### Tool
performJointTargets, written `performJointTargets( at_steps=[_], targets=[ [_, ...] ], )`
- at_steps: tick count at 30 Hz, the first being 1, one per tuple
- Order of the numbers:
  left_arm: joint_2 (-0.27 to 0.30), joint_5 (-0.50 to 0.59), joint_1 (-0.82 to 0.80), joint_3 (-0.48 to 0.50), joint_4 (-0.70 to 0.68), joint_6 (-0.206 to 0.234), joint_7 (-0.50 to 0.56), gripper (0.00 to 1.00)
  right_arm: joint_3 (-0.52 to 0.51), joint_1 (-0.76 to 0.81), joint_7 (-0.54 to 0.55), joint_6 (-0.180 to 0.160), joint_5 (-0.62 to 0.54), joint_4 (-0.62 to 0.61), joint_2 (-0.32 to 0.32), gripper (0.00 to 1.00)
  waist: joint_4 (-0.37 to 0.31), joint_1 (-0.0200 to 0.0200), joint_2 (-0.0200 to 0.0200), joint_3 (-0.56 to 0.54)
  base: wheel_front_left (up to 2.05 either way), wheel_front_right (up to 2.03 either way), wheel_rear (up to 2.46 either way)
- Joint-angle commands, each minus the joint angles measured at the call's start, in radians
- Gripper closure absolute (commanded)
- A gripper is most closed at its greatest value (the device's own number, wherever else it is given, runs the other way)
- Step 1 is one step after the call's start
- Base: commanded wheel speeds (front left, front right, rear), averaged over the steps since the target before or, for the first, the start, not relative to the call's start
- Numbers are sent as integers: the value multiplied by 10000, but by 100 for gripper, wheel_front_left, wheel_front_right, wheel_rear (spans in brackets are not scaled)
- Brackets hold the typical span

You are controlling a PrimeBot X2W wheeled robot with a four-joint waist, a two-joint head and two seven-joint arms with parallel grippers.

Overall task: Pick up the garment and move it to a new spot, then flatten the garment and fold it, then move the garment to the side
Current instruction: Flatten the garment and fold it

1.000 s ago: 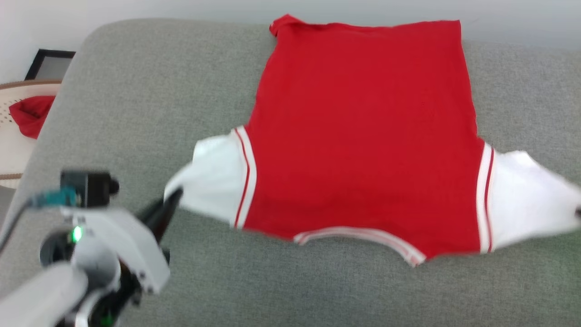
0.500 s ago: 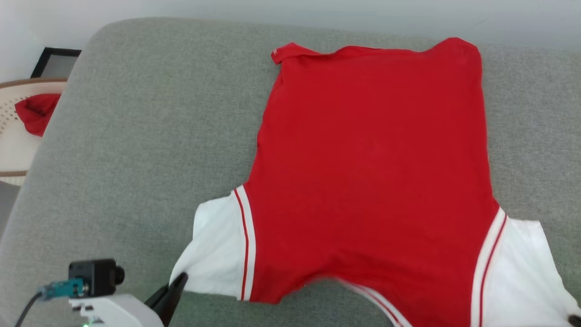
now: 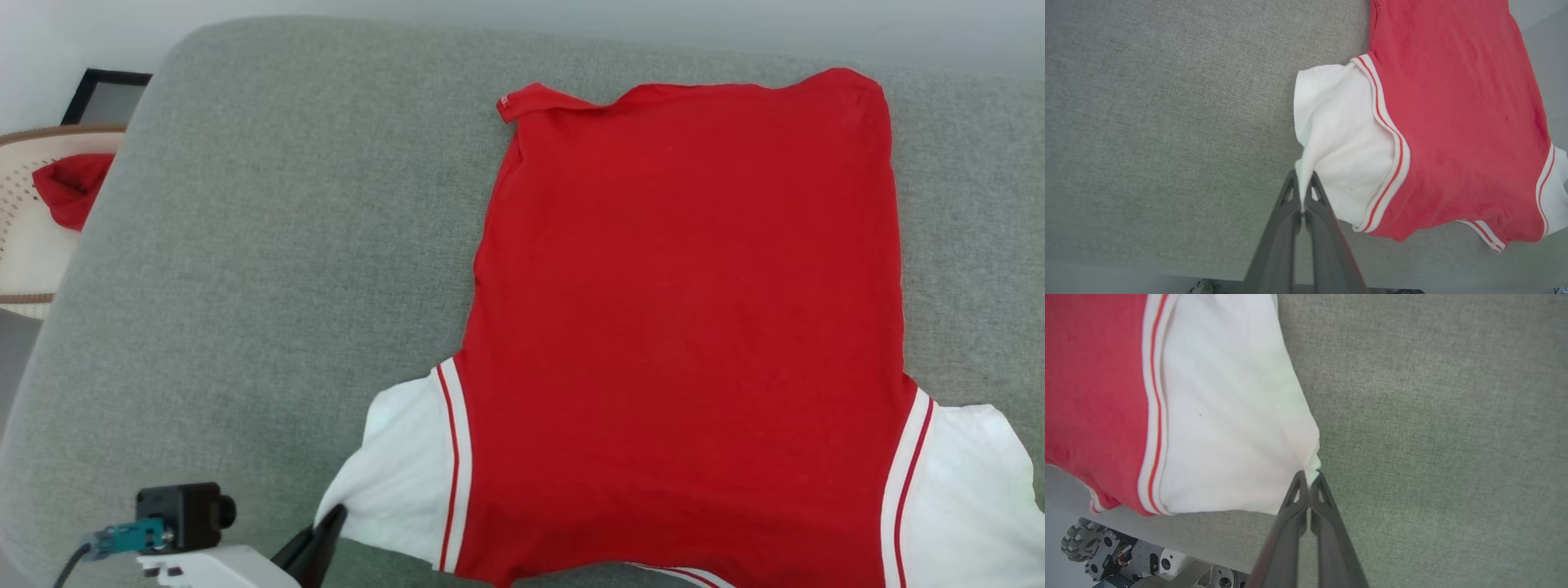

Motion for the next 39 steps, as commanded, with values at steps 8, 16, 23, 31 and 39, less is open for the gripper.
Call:
performJointTargets(
  at_steps=[8,16,23,31,39],
  targets=[
    [-438,327,-322,-201,252,-242,-119,100,-207,-789,261,-10,-75,-842,469,0,-21,-1,0,176,0,0,0],
    [-732,601,-681,-302,398,-505,-195,100,-180,-3408,-331,-9,-912,-1182,330,0,90,-1,0,520,0,0,0],
    [-1111,940,-1200,-490,566,-792,-98,100,532,-6271,-1251,-9,-1845,934,148,0,501,-1,0,991,0,0,0],
    [-1799,1265,-1916,-802,953,-1302,-13,100,1490,-9455,-1848,-9,-2612,4414,-313,0,1345,-1,0,1819,0,0,0],
    [-2552,1502,-2538,-1118,1547,-1924,64,100,1892,-11724,-1736,-9,-3407,7297,-709,0,2311,-1,0,2576,0,0,0]
  ],
)
